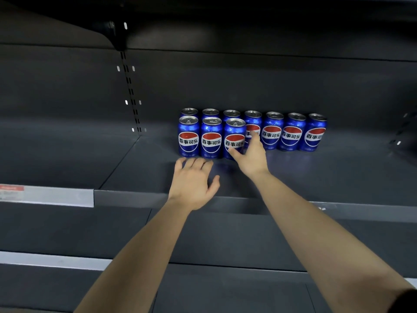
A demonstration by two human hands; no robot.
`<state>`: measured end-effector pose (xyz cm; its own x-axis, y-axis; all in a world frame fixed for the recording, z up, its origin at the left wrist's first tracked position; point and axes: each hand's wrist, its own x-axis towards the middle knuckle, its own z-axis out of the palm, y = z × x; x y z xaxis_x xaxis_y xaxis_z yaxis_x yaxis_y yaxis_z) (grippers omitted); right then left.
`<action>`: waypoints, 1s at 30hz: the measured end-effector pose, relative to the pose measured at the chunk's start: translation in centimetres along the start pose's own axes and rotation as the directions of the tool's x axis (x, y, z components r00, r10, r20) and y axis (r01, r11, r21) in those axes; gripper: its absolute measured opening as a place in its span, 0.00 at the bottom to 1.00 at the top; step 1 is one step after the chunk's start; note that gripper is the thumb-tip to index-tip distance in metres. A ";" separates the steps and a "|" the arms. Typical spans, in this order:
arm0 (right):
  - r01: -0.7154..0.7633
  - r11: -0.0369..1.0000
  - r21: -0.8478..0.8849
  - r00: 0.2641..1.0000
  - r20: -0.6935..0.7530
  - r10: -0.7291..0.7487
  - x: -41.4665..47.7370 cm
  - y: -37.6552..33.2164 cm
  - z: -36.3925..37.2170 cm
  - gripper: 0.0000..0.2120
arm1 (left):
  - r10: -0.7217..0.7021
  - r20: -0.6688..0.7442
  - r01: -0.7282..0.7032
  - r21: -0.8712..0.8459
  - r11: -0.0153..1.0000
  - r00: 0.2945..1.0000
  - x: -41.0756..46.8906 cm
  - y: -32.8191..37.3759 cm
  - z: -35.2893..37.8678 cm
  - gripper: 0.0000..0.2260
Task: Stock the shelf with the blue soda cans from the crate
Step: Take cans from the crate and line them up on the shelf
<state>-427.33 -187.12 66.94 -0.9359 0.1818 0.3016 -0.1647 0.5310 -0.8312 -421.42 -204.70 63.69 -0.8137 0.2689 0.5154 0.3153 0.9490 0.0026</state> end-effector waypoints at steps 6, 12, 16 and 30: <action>0.089 0.978 -0.189 0.995 0.054 -0.080 -4.0 0.9 -4.1 0.31 | -0.129 0.083 0.119 0.116 0.986 0.988 -1.2 1.6 -0.2 0.32; 0.131 0.947 -0.293 0.991 0.061 -0.118 -9.5 3.4 -10.3 0.27 | -0.050 0.005 0.050 0.047 0.998 0.999 -6.0 7.0 -0.9 0.27; 0.162 0.928 -0.336 0.987 0.069 -0.148 -14.4 6.3 -13.6 0.23 | -0.027 0.040 0.027 0.003 1.000 0.999 -10.6 11.8 -0.6 0.26; -0.025 0.886 -0.462 0.930 0.314 0.190 -32.1 23.5 -17.7 0.26 | 0.005 0.358 -0.009 0.011 1.000 0.934 -28.5 23.3 6.7 0.27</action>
<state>-395.66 -165.83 46.01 -0.9997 0.0102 -0.0236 0.0211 0.8487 -0.5285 -394.11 -189.17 43.33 -0.9331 0.3143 0.1746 0.3173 0.9483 -0.0110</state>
